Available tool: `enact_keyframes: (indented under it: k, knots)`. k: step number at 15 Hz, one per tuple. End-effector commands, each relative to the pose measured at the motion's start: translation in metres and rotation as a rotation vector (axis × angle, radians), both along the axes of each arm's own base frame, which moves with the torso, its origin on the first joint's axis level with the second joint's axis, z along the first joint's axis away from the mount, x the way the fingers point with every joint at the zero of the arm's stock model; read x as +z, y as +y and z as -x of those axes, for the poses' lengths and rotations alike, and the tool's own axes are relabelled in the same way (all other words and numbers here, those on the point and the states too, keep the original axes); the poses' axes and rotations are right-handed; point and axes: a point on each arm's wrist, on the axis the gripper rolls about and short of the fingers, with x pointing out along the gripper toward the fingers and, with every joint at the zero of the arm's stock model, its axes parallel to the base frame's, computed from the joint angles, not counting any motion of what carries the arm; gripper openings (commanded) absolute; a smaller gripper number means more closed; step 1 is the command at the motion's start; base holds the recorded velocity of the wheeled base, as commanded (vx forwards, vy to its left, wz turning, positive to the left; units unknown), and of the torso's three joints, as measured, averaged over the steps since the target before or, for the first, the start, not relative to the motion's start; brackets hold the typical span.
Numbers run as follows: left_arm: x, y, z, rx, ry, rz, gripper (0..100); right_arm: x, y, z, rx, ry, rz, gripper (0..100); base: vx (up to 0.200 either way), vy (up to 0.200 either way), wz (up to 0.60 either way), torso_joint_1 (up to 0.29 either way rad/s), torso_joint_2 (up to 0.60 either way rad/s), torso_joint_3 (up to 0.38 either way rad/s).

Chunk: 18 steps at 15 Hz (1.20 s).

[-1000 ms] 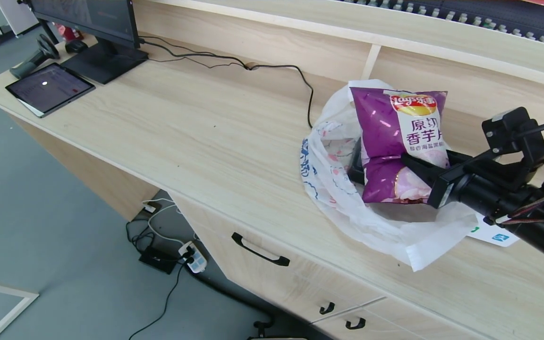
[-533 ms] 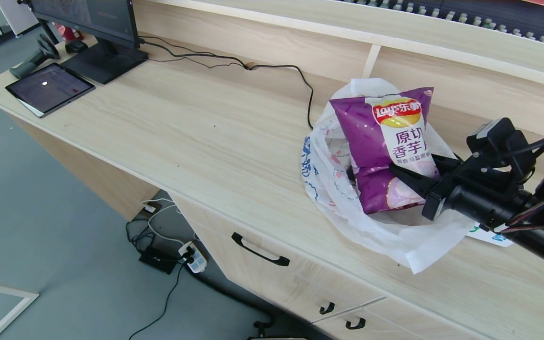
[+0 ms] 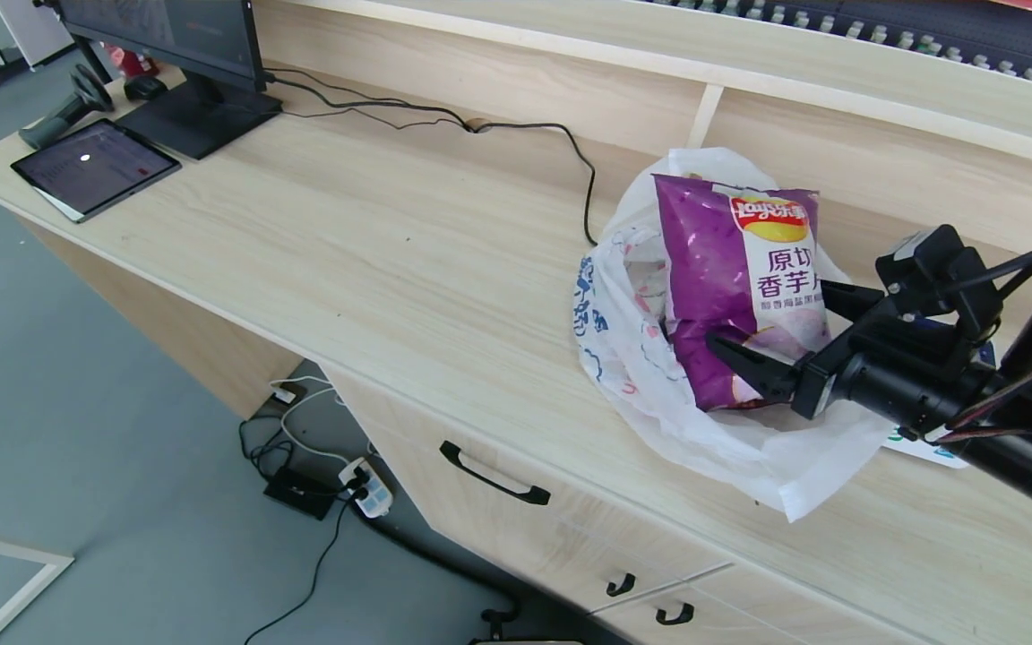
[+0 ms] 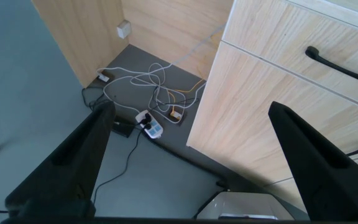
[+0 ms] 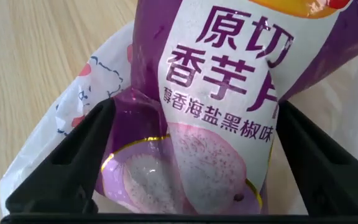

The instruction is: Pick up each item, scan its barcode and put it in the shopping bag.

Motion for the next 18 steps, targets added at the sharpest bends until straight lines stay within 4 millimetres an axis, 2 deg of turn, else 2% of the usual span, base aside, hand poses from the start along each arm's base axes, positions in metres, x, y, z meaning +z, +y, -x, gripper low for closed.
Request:
enact_keyframes:
  k: [1, 5, 7, 8, 10, 14, 18]
  knots:
    - [0.0, 0.0, 0.0, 0.0, 0.0, 0.0, 100, 0.003, -0.001, 0.0, -0.004, -0.014, -0.004, 100, 0.0, 0.0, 0.0, 0.0, 0.0, 0.0]
    - [0.0, 0.0, 0.0, 0.001, -0.001, 0.0, 100, 0.013, -0.005, 0.009, -0.019, -0.065, -0.02, 100, 0.0, 0.0, 0.0, 0.0, 0.0, 0.0]
    - [0.0, 0.0, 0.0, 0.0, -0.001, 0.0, 100, 0.028, -0.01, 0.024, -0.049, -0.123, -0.045, 100, 0.0, 0.0, 0.0, 0.0, 0.0, 0.0]
    - [0.0, 0.0, 0.0, 0.0, 0.0, 0.0, 100, 0.03, -0.011, 0.03, -0.058, -0.13, -0.049, 100, 0.0, 0.0, 0.0, 0.0, 0.0, 0.0]
    - [0.0, 0.0, 0.0, 0.0, 0.0, 0.0, 100, 0.031, -0.017, 0.054, -0.072, -0.144, -0.059, 100, 0.0, 0.0, 0.0, 0.0, 0.0, 0.0]
    - [0.0, 0.0, 0.0, 0.0, 0.0, -0.003, 100, 0.021, -0.027, 0.087, -0.074, -0.119, -0.061, 100, 0.0, 0.0, 0.0, 0.0, 0.0, 0.0]
    - [0.0, 0.0, 0.0, 0.0, 0.002, -0.003, 100, -0.014, -0.033, 0.121, -0.035, -0.017, -0.026, 100, 0.0, 0.0, 0.0, 0.0, 0.0, 0.0]
